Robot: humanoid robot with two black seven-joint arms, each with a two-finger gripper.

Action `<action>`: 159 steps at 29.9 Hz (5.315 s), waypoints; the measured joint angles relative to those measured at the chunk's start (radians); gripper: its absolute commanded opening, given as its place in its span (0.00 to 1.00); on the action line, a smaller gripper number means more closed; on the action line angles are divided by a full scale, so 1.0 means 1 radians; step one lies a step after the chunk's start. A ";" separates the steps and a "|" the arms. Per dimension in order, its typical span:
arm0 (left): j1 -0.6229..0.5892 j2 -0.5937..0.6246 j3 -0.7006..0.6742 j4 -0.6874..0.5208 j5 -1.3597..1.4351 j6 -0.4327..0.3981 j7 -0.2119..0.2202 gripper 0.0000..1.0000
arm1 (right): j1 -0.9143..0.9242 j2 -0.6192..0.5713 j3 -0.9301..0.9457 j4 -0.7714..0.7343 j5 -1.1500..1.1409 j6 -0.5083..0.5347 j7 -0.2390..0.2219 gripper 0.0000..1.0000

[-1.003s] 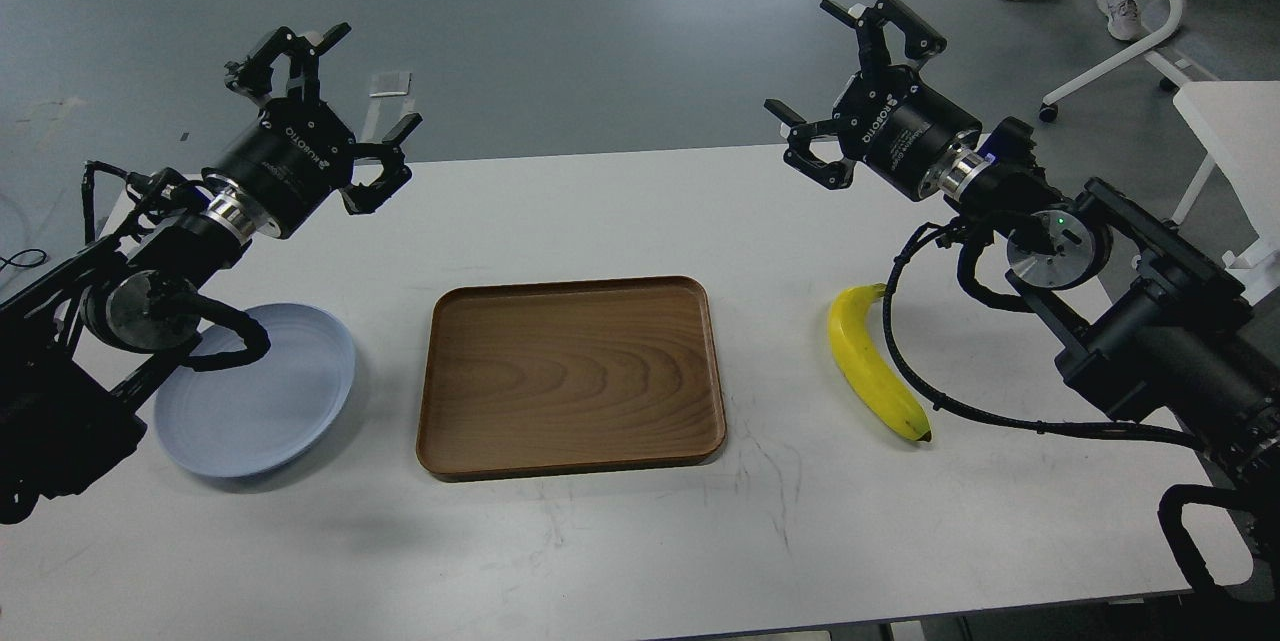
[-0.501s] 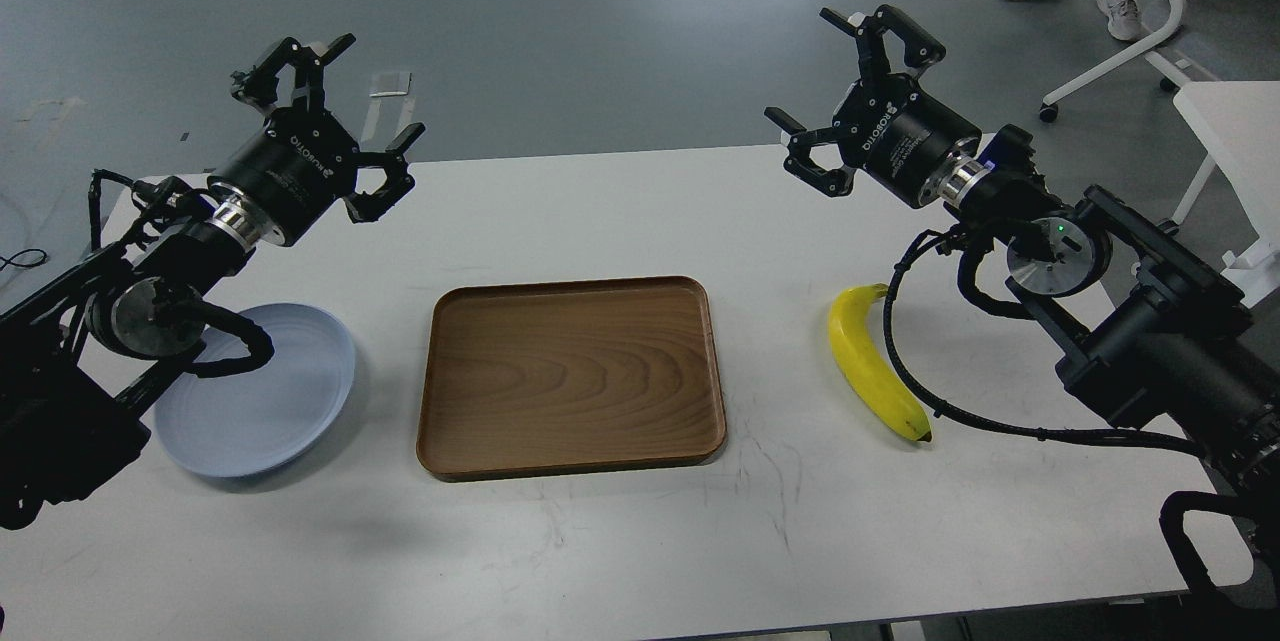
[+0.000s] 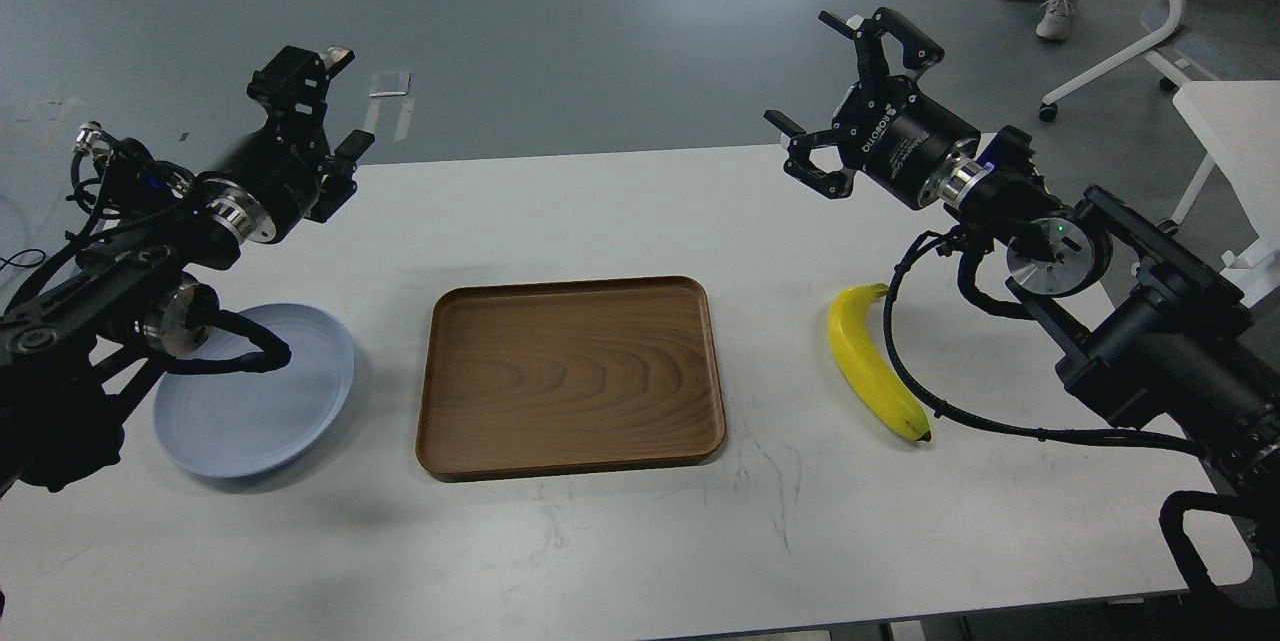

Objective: Place banana on plate with both arms
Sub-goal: 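Grasp the rim of the light blue plate with the left gripper, then lift the plate with the left gripper and lower it onto the wooden tray, then release the plate and raise the left gripper away from the tray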

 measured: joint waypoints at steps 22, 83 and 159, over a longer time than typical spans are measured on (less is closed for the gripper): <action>0.181 0.398 0.568 -0.087 0.493 0.394 -0.066 0.96 | -0.004 -0.016 0.030 0.000 0.000 0.000 0.002 1.00; 0.013 0.271 0.575 -0.059 0.337 0.225 -0.197 0.00 | 0.030 -0.037 0.076 0.010 0.001 -0.025 0.011 1.00; -0.294 -0.112 0.248 0.110 -0.584 -0.156 0.105 0.98 | 0.074 -0.447 -0.421 0.353 -1.211 -0.429 0.199 1.00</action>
